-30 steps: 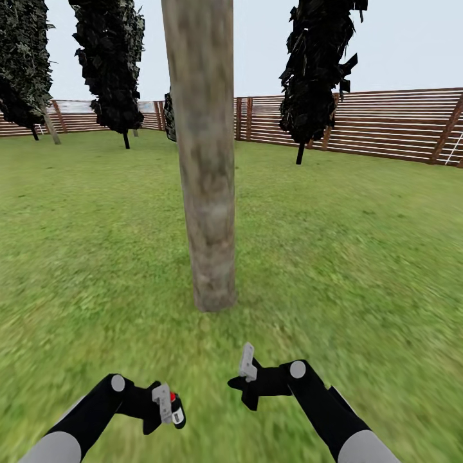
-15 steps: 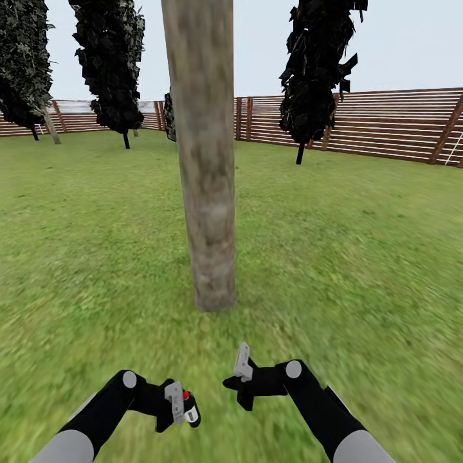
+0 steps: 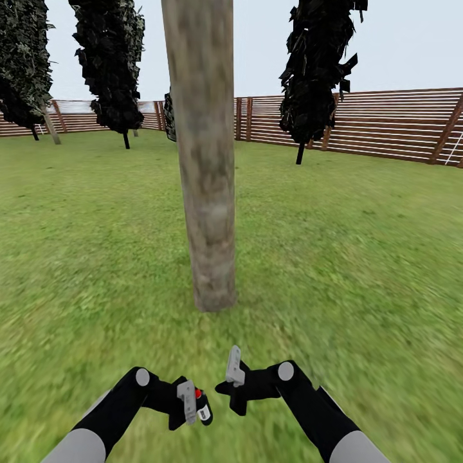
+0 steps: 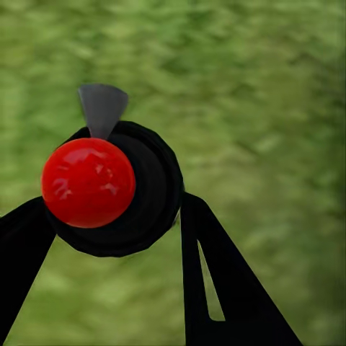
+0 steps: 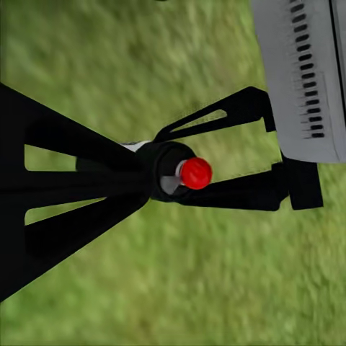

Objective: In the garden, pick up the pesticide atomizer on the floor and spray pesticide onto both trees until each tree trunk is fully covered.

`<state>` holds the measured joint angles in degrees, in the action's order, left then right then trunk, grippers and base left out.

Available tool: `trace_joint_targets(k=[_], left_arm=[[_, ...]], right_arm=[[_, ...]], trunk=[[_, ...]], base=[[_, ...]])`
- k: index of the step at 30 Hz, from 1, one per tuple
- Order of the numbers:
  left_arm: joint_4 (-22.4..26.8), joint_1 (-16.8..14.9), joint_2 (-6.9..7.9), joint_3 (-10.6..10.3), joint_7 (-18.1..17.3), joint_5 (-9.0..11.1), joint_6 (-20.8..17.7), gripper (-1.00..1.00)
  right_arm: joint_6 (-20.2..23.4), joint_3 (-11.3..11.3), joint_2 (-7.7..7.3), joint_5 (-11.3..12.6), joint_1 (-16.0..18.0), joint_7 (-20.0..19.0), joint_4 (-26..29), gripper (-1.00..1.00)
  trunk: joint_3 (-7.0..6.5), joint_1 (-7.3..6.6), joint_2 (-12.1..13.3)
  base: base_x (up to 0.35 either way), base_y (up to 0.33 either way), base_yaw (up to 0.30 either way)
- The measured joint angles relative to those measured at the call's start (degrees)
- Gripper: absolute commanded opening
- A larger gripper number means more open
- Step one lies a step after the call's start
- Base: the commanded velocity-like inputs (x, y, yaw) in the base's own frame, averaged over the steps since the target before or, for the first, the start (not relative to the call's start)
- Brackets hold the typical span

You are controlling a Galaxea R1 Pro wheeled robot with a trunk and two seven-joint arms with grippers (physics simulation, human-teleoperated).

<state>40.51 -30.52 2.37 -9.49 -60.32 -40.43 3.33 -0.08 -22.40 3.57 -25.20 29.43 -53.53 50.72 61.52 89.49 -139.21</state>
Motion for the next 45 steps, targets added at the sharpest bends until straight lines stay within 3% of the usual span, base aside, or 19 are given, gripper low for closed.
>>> trace_joint_targets(k=[8, 15, 19, 23, 45], left_arm=[[0.1, 0.0, 0.17, -0.1, -0.3, 0.0, 0.3, -1.0], [2.0, 0.4, 0.12, -0.2, -2.8, 0.0, 0.6, -1.0], [2.6, 0.5, 0.13, -2.3, -3.0, 0.0, 0.5, -1.0], [2.6, 0.5, 0.07, -3.2, -3.0, 0.0, 0.5, -1.0], [3.9, 0.6, 0.02, -3.4, -3.2, 0.1, 0.6, -1.0]], right_arm=[[0.0, 0.0, -0.06, 0.0, 0.0, 0.0, 0.0, -1.0], [0.0, 0.0, -0.07, -0.1, 0.0, 0.0, 0.0, -1.0], [0.0, 0.0, -0.07, -0.1, 0.0, 0.0, 0.0, -1.0], [-0.1, 0.0, -0.14, -0.1, 0.0, 0.0, -0.1, -1.0], [-0.1, 0.0, -0.24, -0.1, 0.0, 0.0, -0.1, -1.0]], trunk=[[0.0, 0.0, 0.0], [0.0, 0.0, 0.0], [0.0, 0.0, 0.0], [0.0, 0.0, 0.0], [0.0, 0.0, 0.0]], base=[[0.0, 0.0, 0.0], [0.0, 0.0, 0.0], [0.0, 0.0, 0.0], [0.0, 0.0, 0.0], [0.0, 0.0, 0.0]])
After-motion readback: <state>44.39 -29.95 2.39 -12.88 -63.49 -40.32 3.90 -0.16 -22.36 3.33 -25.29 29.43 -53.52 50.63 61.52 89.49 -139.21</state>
